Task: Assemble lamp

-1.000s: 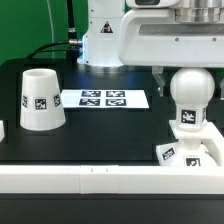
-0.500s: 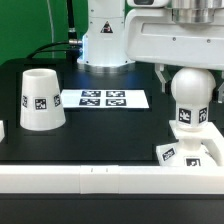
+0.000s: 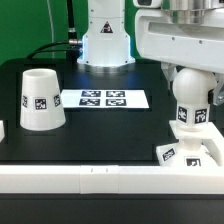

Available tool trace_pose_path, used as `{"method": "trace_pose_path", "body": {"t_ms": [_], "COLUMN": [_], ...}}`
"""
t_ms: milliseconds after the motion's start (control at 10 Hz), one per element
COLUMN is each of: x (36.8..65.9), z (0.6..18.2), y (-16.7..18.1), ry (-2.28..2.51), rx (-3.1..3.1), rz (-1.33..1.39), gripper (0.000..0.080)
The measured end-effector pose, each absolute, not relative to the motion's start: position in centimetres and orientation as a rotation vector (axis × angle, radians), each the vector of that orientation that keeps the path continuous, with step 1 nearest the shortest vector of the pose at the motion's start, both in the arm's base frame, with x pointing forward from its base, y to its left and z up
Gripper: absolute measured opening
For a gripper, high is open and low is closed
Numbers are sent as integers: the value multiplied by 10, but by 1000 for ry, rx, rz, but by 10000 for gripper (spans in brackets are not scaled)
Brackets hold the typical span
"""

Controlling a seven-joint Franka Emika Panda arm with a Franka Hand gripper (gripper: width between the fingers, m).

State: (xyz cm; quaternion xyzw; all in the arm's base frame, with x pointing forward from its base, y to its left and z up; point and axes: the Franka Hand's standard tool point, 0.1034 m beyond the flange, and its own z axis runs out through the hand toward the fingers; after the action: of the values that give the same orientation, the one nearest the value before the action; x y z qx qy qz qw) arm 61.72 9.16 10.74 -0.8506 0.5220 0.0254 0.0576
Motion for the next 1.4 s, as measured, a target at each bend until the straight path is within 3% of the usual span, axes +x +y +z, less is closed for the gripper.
{"method": "trace_pose_path", "body": {"t_ms": [300, 400, 1400], "x": [617, 617, 618], "z": [107, 107, 109], "y": [93, 93, 97], "ry": [1618, 1614, 424], "rx": [-2555, -2557, -2988], "rz": [78, 78, -2], "gripper": [597, 684, 699]}}
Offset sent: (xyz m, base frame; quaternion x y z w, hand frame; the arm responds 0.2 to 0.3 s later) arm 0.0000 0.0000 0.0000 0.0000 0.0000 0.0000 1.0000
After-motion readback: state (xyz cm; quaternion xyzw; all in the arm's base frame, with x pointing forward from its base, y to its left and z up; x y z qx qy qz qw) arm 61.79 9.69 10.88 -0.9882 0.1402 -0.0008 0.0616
